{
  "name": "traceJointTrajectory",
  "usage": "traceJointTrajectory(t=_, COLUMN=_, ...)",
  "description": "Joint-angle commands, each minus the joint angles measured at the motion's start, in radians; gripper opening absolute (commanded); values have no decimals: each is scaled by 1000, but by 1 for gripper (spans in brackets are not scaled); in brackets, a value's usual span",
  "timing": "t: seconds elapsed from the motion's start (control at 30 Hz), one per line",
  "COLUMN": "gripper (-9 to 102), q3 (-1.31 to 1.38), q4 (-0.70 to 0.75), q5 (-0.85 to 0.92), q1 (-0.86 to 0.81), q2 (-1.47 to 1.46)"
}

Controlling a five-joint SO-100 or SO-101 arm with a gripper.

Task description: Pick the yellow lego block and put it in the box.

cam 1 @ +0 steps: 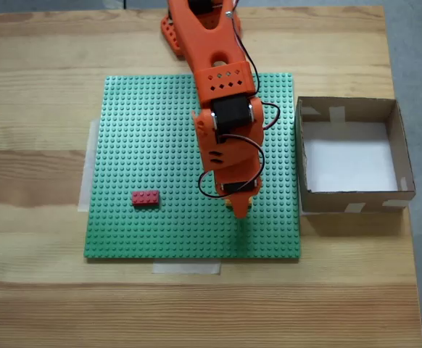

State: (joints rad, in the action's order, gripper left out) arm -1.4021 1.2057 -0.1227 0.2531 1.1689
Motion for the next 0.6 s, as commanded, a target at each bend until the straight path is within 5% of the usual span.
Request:
traceJointTrajectory(t=0.0, gripper=22, q3=34, q4=0, q5=-14, q1=-6, q2=3)
traceJointTrajectory(t=0.57, gripper=15, q3=11, q4=-8, q5=-89, q1=-8, q2=3)
